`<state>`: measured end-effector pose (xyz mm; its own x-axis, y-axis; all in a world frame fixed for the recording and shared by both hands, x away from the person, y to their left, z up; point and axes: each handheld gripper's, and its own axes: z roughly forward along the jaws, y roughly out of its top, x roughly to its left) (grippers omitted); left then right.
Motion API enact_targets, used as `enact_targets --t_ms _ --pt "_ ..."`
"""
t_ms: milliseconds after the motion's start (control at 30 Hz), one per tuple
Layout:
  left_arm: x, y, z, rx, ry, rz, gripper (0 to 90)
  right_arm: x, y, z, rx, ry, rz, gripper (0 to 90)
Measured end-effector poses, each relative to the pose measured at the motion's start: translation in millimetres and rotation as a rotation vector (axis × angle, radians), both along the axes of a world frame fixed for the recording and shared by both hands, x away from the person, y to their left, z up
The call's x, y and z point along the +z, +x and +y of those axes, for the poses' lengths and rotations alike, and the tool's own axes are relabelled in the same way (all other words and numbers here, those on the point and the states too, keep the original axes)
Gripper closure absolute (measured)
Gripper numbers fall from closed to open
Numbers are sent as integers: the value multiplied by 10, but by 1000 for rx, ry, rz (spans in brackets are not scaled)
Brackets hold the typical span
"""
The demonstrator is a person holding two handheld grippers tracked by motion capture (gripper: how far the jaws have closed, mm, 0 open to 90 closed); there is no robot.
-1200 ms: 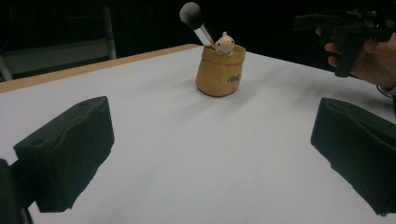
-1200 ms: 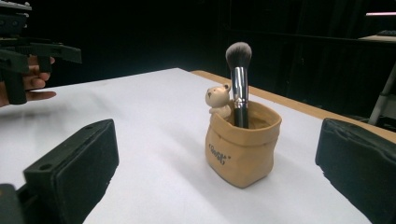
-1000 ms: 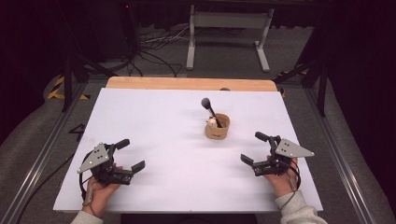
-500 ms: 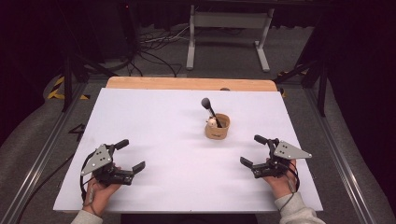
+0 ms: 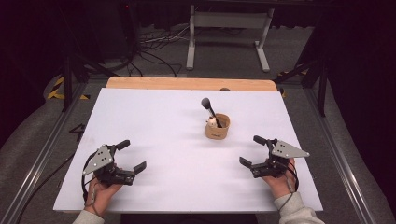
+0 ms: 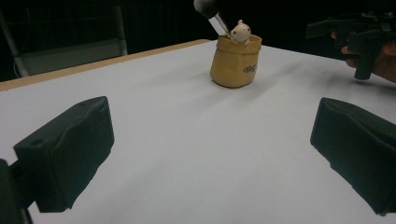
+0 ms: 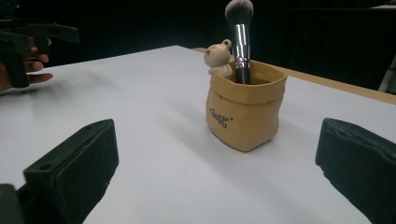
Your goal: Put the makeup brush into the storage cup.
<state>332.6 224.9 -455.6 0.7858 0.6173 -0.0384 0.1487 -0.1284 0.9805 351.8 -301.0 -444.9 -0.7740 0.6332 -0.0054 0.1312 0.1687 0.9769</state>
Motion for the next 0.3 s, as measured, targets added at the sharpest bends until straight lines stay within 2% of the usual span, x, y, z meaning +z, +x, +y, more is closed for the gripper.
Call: enact_targets --t_ms 300 --pt "-2 8 4 -4 -14 7 2 2 1 0 3 7 -6 0"
